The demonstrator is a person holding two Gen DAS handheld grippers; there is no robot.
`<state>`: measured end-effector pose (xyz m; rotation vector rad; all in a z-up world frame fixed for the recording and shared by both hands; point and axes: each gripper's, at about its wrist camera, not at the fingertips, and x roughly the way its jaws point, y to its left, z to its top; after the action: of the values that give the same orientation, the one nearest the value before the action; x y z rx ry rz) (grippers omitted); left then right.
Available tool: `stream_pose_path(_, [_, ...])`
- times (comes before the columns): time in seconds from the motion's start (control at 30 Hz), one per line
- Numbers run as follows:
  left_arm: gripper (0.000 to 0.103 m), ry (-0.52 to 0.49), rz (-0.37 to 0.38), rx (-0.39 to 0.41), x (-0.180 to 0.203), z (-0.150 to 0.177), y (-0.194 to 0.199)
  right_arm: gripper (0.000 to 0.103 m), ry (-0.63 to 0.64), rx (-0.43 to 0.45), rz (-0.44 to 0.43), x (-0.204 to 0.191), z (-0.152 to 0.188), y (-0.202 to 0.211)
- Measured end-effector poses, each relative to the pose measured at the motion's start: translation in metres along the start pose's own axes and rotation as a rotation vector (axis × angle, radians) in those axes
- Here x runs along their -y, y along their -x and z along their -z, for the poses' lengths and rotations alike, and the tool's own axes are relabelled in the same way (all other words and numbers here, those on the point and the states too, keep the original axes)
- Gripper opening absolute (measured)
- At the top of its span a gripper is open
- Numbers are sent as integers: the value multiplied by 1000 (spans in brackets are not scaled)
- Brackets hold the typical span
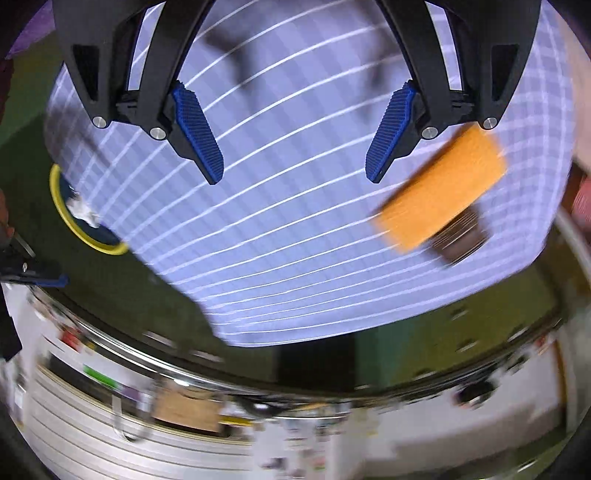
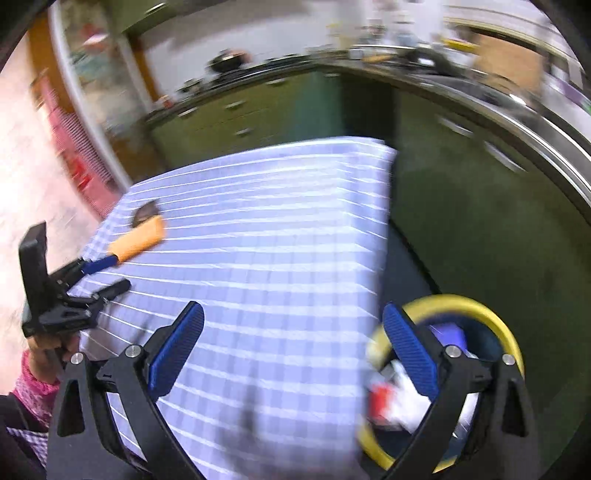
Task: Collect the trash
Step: 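Grasp the brown plastic tray with the right gripper and lift it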
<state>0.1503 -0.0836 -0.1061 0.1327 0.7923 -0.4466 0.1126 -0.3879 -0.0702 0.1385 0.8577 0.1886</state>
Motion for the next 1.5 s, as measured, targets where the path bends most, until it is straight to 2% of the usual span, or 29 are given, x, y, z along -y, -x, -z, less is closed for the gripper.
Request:
stream_pose_path(0.2, [81,145,-106,-8,-68,45,26,93,152,-93,-165,-101,-67,-74])
stream_pose_path(0.33, [81,203,-146,-11,-86,63,35,94,257,-161,-269,-181,-104,-131])
stream_pose_path(0.43, [81,227,-169,-13,-96,71,38,95,330,-210,-270,-231,-121,-174])
stream_pose_path(0.53, [81,226,-180,-4,-101,74,41,95,379,-274,-204,-270,-134,-223])
stream_pose_path(0.77, [82,182,-183,10,-95,71,43,95,382,-379,-106,-289,-144,-282])
stream_pose_path(1.03, [82,177,-168,15,-87,68,48,95,403,-444,-62,-289,-134,-301])
stream_pose_path(1.23, [82,173,-163,15,-84,67,46,80,387,-465,-73,-289,-131,-311])
stream_pose_path(1.33, [82,175,-161,15,-84,67,46,68,387,-465,-73,-291,-130,-314])
stream_pose_path(1.5, [82,173,-164,13,-83,68,47,66,373,-414,-82,-293,-133,-306])
